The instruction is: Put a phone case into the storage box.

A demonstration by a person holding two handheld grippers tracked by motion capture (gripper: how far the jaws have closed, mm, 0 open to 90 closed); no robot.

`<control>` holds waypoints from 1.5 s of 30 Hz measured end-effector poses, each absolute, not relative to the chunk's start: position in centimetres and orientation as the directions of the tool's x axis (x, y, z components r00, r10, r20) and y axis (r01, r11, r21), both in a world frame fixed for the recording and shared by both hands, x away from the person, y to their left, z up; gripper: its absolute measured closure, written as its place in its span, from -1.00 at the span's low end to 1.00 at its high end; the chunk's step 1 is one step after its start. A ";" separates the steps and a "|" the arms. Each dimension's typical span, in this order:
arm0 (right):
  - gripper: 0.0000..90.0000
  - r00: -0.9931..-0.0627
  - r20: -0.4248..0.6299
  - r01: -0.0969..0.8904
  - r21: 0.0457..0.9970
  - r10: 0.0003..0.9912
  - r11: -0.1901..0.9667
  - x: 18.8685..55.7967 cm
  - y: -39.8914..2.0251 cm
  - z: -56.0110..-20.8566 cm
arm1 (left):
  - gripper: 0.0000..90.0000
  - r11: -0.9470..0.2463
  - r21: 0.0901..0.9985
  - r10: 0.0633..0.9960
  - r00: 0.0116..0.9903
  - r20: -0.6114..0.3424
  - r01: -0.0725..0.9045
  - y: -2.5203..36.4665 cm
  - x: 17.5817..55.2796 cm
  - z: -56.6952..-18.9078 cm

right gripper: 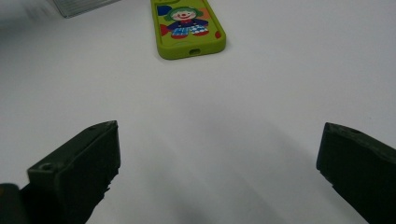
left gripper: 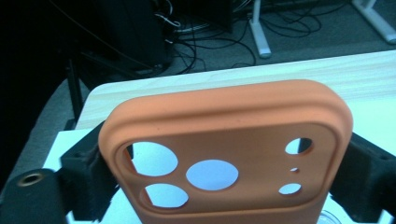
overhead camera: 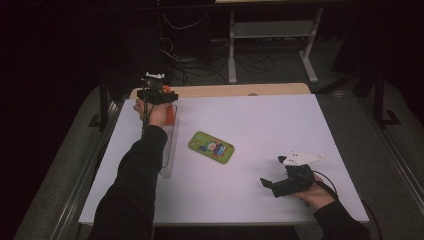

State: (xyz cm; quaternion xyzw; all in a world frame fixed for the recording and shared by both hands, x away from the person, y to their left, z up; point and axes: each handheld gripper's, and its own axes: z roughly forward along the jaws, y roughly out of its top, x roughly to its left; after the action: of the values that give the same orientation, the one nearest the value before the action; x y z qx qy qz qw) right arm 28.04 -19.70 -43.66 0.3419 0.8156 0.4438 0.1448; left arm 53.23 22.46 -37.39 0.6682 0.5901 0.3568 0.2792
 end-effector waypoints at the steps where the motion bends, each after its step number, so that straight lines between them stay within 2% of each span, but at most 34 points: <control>1: -1.00 -0.725 0.067 0.429 0.823 0.686 0.373 28.0 -19.7 -43.7 | -0.89 -0.148 0.794 0.988 0.049 0.147 0.589 22.5 53.2 -37.4; 5: -1.00 -0.725 0.068 0.429 0.823 0.686 0.372 28.0 -19.7 -43.7 | -1.00 -0.148 0.800 0.989 0.072 0.130 0.582 22.6 53.2 -37.2; 19: -1.00 -0.722 0.065 0.433 0.818 0.688 0.378 28.0 -19.6 -43.7 | -1.00 -0.195 0.808 0.977 0.182 0.110 0.556 24.0 52.0 -34.7; 34: -1.00 -0.712 0.056 0.441 0.812 0.700 0.383 28.2 -19.3 -43.6 | -1.00 -0.250 0.816 0.915 0.403 0.024 0.521 26.1 47.8 -31.7; 45: -1.00 -0.715 0.047 0.438 0.808 0.697 0.394 28.2 -19.2 -43.6 | -1.00 -0.301 0.832 0.829 0.559 -0.014 0.467 24.7 43.6 -31.8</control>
State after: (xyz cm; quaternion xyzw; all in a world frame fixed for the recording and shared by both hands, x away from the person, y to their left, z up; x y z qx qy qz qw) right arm 28.25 -19.19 -43.64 0.3457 0.8209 0.4285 0.1515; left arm 43.60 24.68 -31.79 0.7771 0.4168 0.2161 0.4192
